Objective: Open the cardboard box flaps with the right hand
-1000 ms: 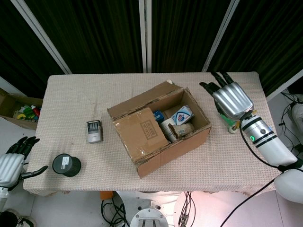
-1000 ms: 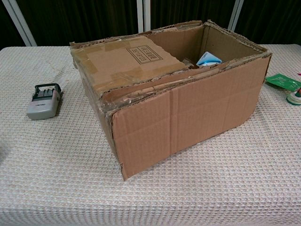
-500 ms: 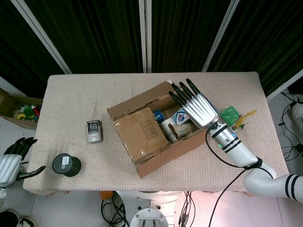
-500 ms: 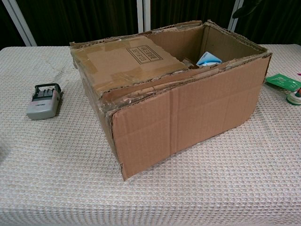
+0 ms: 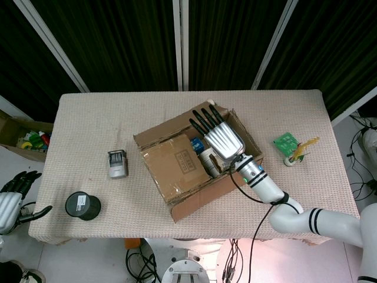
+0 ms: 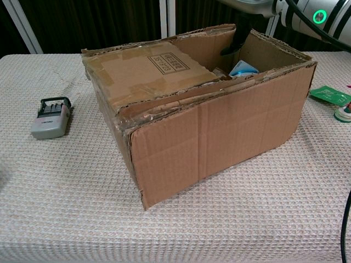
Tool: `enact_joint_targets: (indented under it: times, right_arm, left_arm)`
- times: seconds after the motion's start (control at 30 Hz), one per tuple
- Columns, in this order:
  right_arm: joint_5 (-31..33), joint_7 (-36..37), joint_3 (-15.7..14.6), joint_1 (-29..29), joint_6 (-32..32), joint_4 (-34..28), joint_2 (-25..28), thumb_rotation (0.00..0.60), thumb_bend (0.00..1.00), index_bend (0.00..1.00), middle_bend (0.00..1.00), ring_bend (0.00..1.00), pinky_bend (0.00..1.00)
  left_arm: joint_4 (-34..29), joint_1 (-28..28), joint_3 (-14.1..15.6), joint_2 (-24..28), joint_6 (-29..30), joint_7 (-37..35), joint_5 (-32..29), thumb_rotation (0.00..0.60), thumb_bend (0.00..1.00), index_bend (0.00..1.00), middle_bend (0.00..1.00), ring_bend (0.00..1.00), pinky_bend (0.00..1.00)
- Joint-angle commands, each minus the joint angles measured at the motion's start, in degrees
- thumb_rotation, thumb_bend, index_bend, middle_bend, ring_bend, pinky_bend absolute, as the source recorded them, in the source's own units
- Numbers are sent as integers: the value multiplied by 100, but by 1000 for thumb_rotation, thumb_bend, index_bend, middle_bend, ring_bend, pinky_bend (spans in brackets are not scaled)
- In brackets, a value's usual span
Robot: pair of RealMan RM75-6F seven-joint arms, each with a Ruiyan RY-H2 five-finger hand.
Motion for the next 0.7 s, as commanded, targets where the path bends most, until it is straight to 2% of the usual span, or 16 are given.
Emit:
enact_joint_targets:
  times: [0.03, 0.37, 0.7]
  right_arm:
    - [-164, 384, 17, -12, 122, 252, -318, 600, 0, 0, 0, 0, 0]
    - [-382, 802, -7, -30, 167, 743, -807, 600, 0, 0, 0, 0, 0]
    - [-488, 1457, 153, -42, 229, 806, -1134, 600, 0, 0, 0, 0, 0]
  left_arm:
    - [62, -2, 5, -26, -17, -83, -2, 45, 0, 119, 105, 52, 188]
    - [96, 20, 7, -21, 43, -100, 23, 48, 0, 119, 105, 52, 187]
    - [55, 29, 4, -9, 61, -71, 27, 47, 0, 119, 105, 52, 188]
